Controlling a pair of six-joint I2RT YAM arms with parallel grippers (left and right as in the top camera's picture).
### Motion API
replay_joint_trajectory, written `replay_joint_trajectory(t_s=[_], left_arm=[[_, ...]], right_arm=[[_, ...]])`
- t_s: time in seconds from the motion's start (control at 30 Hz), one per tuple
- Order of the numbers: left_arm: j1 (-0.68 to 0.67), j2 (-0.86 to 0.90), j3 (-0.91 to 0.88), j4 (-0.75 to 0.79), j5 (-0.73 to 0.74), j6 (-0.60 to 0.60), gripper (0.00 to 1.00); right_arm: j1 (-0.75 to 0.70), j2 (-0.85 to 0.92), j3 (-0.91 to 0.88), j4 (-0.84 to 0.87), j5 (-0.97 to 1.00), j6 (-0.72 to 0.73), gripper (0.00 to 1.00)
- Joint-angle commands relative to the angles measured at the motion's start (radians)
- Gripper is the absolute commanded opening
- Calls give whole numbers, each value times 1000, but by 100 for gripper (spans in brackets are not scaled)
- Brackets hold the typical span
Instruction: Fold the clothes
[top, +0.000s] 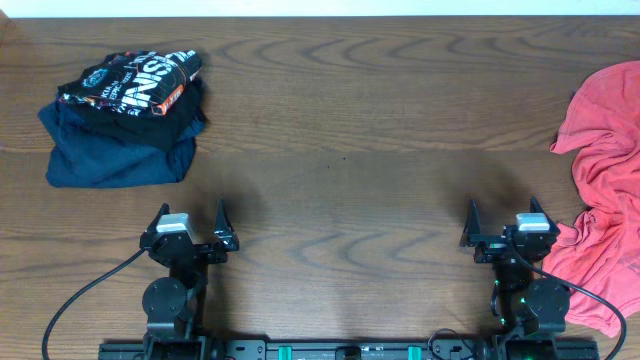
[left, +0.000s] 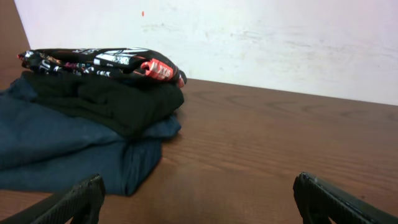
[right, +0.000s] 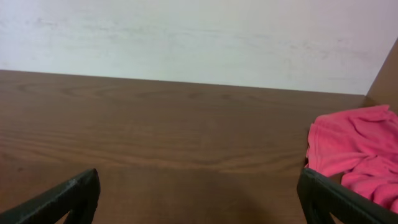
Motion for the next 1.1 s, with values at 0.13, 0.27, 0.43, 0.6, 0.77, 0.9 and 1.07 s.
replay_joint_trajectory(t_s=[0.13, 0.27, 0.43, 0.6, 0.77, 0.9, 1.07], left_arm=[[5, -6, -24, -37, -12, 17, 98], [5, 14, -24, -32, -6, -31, 98], [5, 17, -1, -34, 129, -60, 98], [5, 75, 81, -82, 144, -60, 98], [5, 238, 228, -209, 151, -60, 98], [5, 401, 353, -264, 151, -60, 98], [5, 631, 554, -415, 151, -60, 98]], right_arm=[[-6, -2, -2, 67, -41, 12, 99], [-6, -2, -2, 78, -40, 68, 99], [-6, 8, 30, 61, 29, 71, 99], [-6, 92, 136, -47, 58, 71, 99], [-6, 297, 269, -107, 56, 70, 99], [-6, 500, 420, -206, 52, 70, 99], [-6, 783, 658, -411, 13, 53, 99]])
